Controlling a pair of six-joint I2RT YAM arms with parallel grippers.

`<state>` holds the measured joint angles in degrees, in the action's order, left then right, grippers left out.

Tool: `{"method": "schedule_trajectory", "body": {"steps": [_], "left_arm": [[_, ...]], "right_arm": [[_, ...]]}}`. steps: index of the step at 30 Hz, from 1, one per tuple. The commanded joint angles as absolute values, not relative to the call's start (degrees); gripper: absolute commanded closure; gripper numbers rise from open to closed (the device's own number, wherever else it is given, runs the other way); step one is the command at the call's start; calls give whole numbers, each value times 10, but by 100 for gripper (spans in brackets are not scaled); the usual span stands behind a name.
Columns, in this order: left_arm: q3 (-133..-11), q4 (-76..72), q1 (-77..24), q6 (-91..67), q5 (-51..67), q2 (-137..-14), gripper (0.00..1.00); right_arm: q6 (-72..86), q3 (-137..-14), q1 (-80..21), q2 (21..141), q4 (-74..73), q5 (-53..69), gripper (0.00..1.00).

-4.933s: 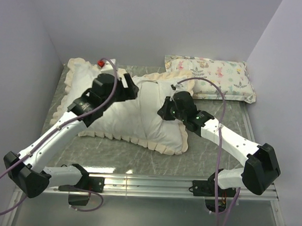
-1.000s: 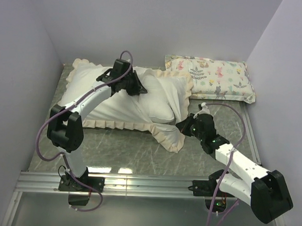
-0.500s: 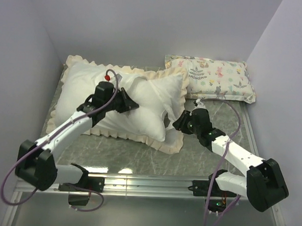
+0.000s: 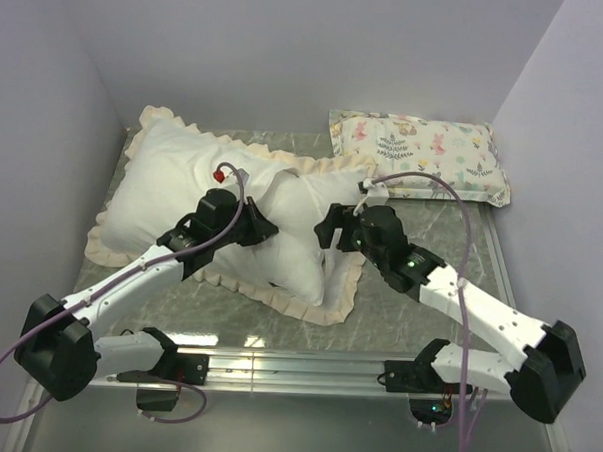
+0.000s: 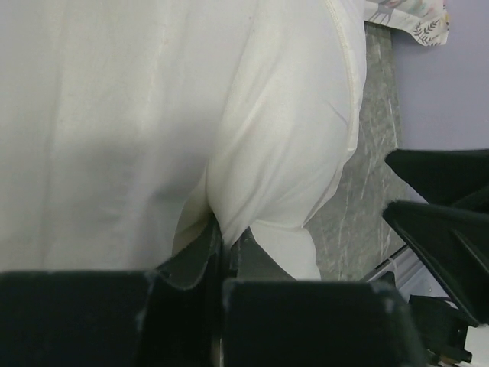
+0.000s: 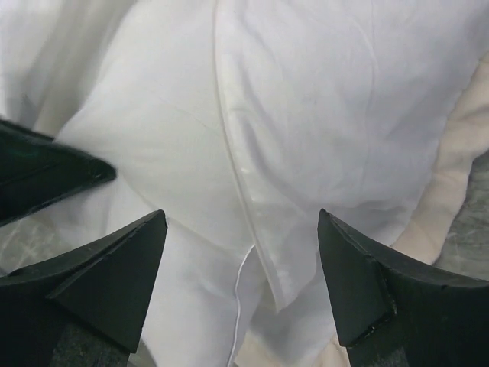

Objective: Remove the pillowcase from the pillow

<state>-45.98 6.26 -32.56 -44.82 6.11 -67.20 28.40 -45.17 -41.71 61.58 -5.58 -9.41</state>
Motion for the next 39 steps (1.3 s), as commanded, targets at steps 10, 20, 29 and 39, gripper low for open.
{"method": "schedule_trajectory", "body": {"steps": [10, 20, 29, 39], "left_arm": [[-455, 126, -369, -453, 3, -563, 100], [-446, 171, -387, -461, 6, -435, 100], [-509, 214, -396, -458, 6, -397, 100], [-532, 246, -397, -454, 35, -369, 99]], "right_arm": [[278, -600, -340, 803, -142, -230, 84], [297, -657, -211, 894, -90, -66, 93], [336, -712, -178, 1011, -20, 116, 90], [359, -751, -156, 1042, -3, 181, 88]]}}
